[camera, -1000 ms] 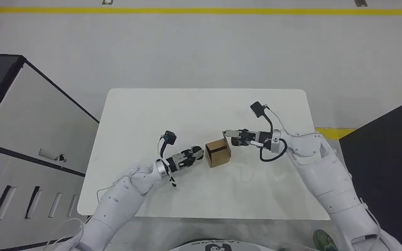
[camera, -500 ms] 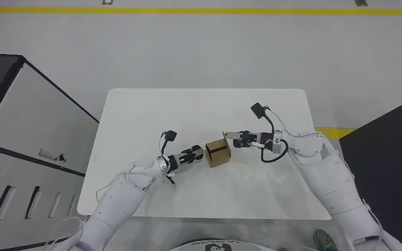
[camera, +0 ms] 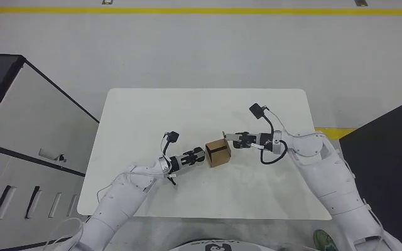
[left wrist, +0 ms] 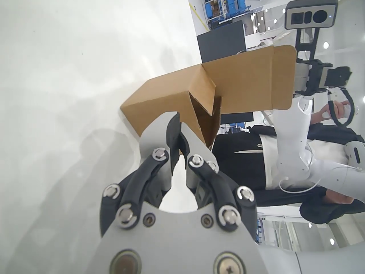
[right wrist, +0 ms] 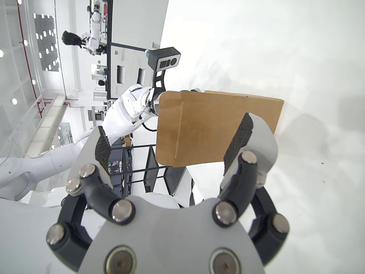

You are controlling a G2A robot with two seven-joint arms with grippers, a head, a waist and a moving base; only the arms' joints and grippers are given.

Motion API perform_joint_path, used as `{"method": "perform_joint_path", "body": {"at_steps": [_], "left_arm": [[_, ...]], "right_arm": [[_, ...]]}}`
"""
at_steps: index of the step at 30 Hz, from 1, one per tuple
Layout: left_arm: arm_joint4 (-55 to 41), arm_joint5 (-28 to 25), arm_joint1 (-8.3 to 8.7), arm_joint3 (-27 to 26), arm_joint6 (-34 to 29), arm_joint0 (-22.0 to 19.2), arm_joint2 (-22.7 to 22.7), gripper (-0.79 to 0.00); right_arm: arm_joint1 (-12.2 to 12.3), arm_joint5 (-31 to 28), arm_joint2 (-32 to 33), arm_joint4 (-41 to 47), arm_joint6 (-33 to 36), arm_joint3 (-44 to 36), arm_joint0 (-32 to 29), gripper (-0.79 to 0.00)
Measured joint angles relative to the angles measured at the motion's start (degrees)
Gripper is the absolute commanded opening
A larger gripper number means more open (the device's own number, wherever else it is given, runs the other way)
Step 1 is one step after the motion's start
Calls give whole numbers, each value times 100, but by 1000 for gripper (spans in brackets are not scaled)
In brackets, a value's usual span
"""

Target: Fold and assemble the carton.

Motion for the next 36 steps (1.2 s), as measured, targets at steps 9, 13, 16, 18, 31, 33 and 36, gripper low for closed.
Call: {"method": "perform_joint_path", "body": {"at_steps": [9,13,16,18,31,33,36], "left_arm": [[12,21,-1,-4,7,-4,1,-785],[12,21,-1,-4,7,-4,1,-785],[12,21,-1,-4,7,-4,1,-785],[12,21,-1,-4,7,-4,1,-785],[12,21,-1,-4,7,-4,1,-785],[12,21,-1,-4,7,-4,1,-785],[13,28,-1,-9,14,0,1,-785]], "right_arm": [[-2,-16,-18,-62,-132,-66,-37,0],[28,-66,4,-177,10,-198,-8,0],[58,4,22,-280,260,-299,54,0],[75,112,22,-323,454,-340,131,0],[94,297,-2,-414,692,-374,329,0],[111,330,55,-375,711,-385,357,0],[139,438,102,-442,866,-429,432,0]]}}
